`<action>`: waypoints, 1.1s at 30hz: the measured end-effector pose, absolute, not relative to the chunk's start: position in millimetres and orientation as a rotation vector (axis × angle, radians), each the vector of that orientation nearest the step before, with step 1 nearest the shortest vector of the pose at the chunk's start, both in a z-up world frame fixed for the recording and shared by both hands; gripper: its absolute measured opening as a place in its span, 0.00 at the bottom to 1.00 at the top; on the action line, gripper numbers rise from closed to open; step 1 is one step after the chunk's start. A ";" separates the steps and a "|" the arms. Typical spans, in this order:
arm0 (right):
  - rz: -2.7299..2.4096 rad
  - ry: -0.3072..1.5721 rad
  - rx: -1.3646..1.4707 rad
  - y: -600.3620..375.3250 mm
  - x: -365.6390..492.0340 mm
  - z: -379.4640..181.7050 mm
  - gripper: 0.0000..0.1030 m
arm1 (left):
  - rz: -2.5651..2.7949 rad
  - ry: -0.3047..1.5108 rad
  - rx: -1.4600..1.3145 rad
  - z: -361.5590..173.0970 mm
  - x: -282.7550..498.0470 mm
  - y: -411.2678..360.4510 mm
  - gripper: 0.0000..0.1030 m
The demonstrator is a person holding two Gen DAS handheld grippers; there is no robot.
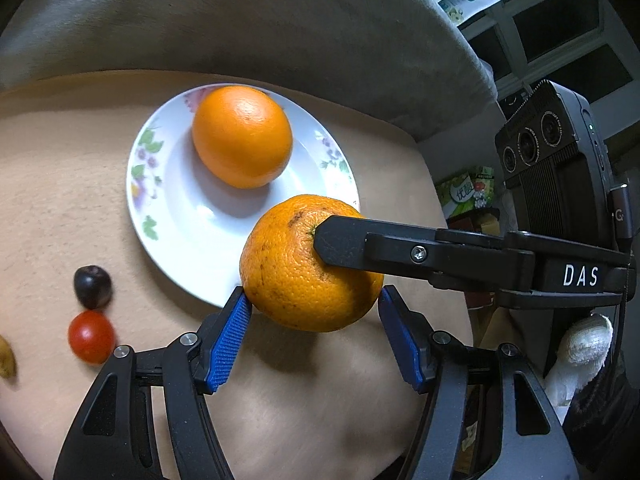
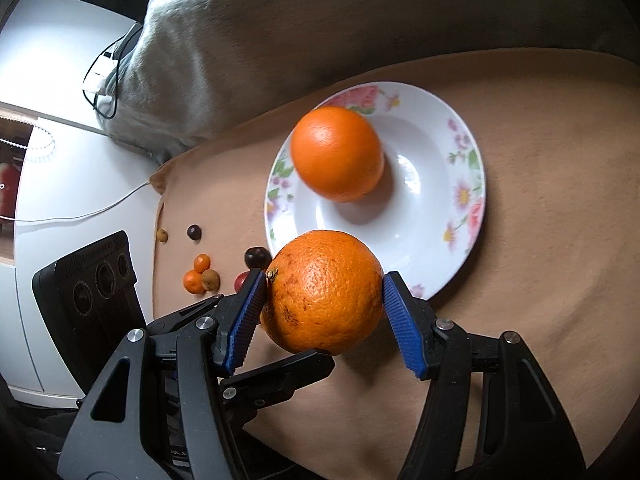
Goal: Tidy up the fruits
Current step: 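Carry the tangerine with the right gripper and set it beside the orange, then open the right gripper and withdraw it toward the small fruits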
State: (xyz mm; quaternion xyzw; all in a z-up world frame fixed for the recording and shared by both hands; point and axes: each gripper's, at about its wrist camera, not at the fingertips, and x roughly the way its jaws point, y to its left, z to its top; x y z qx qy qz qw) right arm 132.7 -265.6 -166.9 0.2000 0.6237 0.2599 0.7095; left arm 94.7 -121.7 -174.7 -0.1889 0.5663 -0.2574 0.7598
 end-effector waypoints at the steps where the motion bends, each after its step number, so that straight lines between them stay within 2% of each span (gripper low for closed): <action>1: 0.575 1.387 0.447 -267.5 133.8 -167.8 0.61 | -0.561 1.235 -0.410 -175.5 96.3 -124.0 0.64; 18: 0.530 1.311 0.483 -289.1 144.5 -148.7 0.61 | -0.518 1.196 -0.364 -162.4 97.7 -113.8 0.61; 33: 0.557 1.225 0.338 -256.8 128.1 -117.6 0.62 | -0.413 1.136 -0.353 -146.0 73.4 -67.5 0.61</action>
